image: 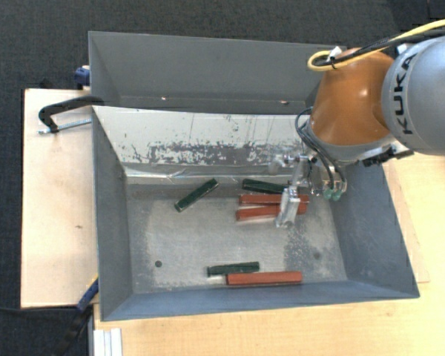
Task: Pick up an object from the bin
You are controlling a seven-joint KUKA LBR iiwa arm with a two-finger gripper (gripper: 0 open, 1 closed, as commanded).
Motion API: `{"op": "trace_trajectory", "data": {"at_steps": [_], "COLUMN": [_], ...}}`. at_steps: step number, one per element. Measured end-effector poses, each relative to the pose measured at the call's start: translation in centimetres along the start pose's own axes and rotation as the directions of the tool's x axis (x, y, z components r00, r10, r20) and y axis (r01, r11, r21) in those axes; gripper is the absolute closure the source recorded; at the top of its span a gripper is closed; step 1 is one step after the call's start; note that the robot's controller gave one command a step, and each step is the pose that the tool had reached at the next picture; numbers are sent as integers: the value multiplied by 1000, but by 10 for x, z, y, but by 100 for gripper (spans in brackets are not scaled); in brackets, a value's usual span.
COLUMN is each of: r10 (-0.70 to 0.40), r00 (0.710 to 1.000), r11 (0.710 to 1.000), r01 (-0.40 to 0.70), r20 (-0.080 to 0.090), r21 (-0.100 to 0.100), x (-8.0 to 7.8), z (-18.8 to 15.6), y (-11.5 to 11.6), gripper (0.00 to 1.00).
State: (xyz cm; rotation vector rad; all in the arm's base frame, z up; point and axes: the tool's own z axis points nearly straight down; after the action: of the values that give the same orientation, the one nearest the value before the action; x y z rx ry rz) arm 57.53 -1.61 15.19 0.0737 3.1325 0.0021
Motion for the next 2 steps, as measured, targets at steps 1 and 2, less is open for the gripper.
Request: {"op": "trace_trajectory", "data": {"at_steps": [1,2], "r10": [136,97], "r00": [991,995], "r11": [991,995], "r01": [-136,-97], "r20": [-3,31], "r21": [0,-3], "x": [-6,-14], "z": [74,75], "y": [-3,-8], "gripper": [0,100]}}
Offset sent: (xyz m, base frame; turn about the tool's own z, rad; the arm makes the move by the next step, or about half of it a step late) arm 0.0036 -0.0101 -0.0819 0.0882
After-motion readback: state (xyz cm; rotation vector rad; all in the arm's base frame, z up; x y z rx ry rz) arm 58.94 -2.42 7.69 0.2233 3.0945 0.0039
